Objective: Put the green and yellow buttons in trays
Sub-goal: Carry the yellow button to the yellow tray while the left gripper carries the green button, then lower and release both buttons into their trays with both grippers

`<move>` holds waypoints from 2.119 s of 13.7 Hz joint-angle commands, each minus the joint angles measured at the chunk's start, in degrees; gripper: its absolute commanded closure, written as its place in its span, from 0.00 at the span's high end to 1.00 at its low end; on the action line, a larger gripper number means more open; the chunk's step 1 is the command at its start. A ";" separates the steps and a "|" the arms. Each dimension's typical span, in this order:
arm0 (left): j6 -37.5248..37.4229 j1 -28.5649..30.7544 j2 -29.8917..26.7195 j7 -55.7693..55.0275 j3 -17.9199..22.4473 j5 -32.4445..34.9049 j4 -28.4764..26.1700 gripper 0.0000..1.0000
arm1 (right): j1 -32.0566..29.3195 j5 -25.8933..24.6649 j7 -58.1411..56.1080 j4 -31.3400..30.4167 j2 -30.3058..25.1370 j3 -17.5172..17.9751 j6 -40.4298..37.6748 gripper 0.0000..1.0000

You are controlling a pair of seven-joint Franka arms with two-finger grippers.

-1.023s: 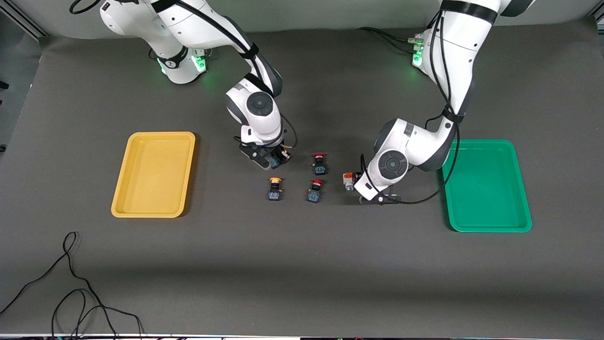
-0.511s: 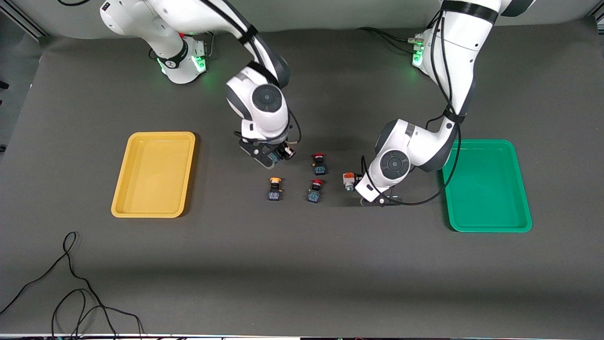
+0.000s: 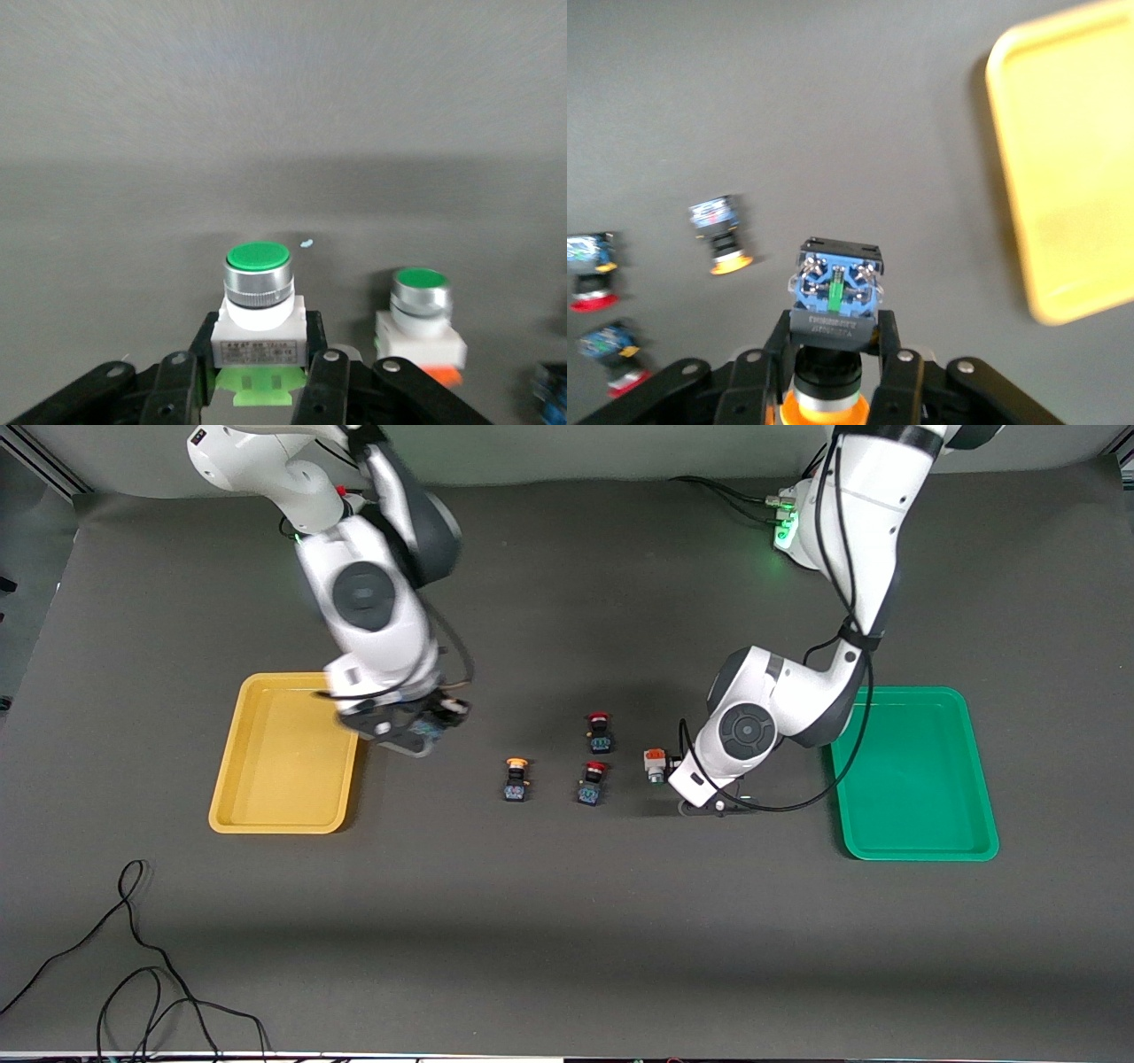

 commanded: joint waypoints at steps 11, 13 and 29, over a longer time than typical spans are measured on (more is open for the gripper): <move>-31.88 26.44 -17.43 31.71 0.56 6.82 12.47 0.00 | 0.15 2.02 -54.94 -15.05 -4.71 -33.33 12.31 0.30; -28.82 28.04 -17.25 33.05 0.56 9.03 9.49 0.00 | -0.72 5.71 -59.51 -22.35 -2.97 -34.05 22.86 0.30; 29.91 41.21 -10.75 47.11 0.65 9.73 -29.37 0.00 | -0.55 39.84 -86.07 -20.03 14.71 -35.09 26.09 1.00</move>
